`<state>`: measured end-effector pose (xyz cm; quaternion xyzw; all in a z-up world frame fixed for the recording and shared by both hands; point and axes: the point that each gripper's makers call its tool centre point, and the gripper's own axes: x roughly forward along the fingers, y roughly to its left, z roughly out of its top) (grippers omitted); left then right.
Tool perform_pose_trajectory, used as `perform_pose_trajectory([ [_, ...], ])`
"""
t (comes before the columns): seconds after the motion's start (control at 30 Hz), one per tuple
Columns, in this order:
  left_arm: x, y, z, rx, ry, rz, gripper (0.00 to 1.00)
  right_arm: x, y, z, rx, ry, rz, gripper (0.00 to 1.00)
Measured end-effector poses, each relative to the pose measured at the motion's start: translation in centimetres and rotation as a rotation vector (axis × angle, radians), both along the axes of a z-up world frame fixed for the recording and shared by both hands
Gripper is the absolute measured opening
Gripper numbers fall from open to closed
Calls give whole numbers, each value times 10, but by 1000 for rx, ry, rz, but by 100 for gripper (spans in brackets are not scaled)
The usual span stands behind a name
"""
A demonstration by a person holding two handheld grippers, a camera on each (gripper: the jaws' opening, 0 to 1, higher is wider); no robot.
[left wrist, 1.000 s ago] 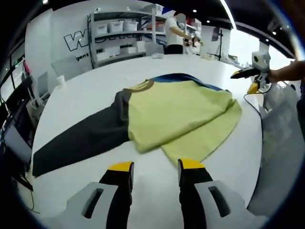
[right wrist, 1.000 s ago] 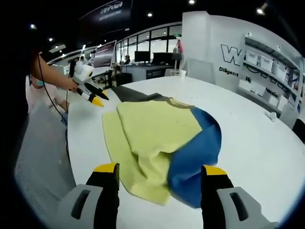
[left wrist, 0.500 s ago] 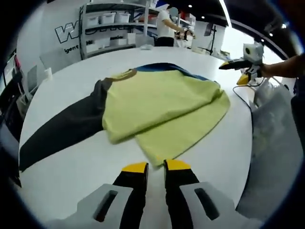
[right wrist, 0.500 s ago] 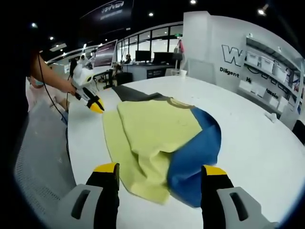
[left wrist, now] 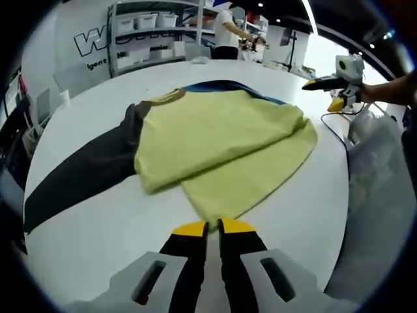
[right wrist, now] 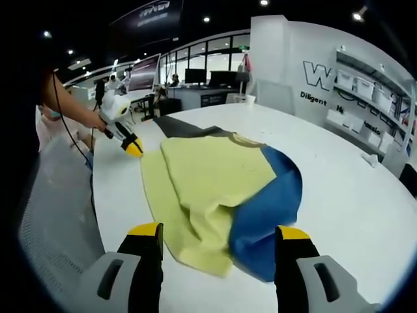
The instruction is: Fold the garment on the visible template until the final outline fits inside the template.
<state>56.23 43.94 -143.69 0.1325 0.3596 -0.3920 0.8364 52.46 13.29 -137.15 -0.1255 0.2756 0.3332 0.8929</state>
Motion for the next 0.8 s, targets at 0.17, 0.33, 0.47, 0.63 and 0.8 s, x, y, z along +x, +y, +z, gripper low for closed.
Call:
perform_pose_trajectory([
  [0.17, 0, 2, -3, 11, 10, 3, 7, -2, 1, 0, 1, 1, 9, 67],
  [0.33, 1, 3, -2, -3, 71, 55, 6, -5, 4, 1, 5, 2, 23, 68],
  [0.47, 0, 3, 3, -18, 90, 69, 6, -7, 7, 0, 18, 6, 29, 69],
  [0.63, -3, 2, 10, -35, 105, 78, 6, -9, 10, 1, 27, 6, 37, 70],
  [0.8, -9, 0, 18, -52, 112, 78, 6, -11, 11, 2, 39, 5, 44, 71],
])
